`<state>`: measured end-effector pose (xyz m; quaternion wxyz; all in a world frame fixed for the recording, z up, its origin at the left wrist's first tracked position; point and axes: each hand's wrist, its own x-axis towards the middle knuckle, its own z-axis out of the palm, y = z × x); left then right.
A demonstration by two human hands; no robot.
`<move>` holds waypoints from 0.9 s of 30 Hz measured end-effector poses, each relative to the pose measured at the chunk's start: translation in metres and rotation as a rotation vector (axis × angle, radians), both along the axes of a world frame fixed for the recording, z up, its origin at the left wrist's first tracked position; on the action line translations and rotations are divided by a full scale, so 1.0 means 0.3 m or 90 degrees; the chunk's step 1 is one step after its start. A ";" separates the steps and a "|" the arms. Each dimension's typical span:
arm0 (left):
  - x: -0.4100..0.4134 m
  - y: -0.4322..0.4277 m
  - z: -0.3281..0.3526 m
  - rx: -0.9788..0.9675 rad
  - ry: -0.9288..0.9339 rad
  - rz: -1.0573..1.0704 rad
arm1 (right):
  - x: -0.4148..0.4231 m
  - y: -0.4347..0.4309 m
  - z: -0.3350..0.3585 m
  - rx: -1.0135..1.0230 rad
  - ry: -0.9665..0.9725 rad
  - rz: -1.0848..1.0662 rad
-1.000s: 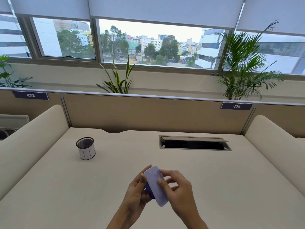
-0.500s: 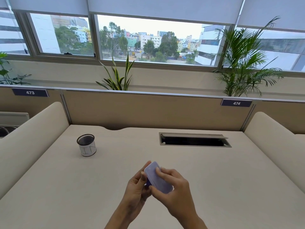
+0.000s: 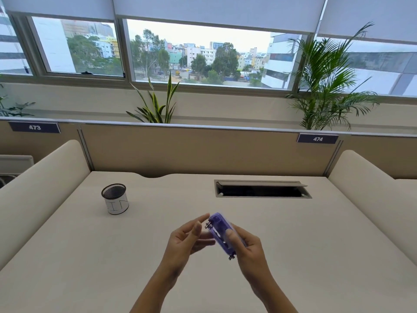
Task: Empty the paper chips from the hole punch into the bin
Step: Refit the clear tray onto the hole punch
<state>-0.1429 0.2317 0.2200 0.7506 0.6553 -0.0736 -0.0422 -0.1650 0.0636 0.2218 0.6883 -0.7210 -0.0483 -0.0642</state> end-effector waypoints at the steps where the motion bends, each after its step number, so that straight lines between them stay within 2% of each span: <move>1: 0.004 0.000 0.004 0.014 -0.015 0.026 | -0.002 -0.002 0.008 0.013 0.016 0.007; 5: 0.016 -0.006 0.013 0.056 -0.031 0.038 | -0.005 -0.008 0.009 0.061 0.060 0.038; 9: 0.020 -0.015 0.022 0.019 -0.021 0.009 | -0.005 -0.011 0.013 0.078 0.071 0.052; 13: 0.021 -0.029 0.014 -0.003 -0.020 0.042 | -0.007 -0.015 0.026 0.079 0.070 0.072; 20: 0.016 -0.048 0.001 -0.095 -0.023 0.118 | -0.010 -0.010 0.037 0.040 0.008 0.075; 27: 0.022 -0.031 0.006 -0.076 -0.072 0.168 | 0.010 -0.024 0.033 0.011 -0.088 0.053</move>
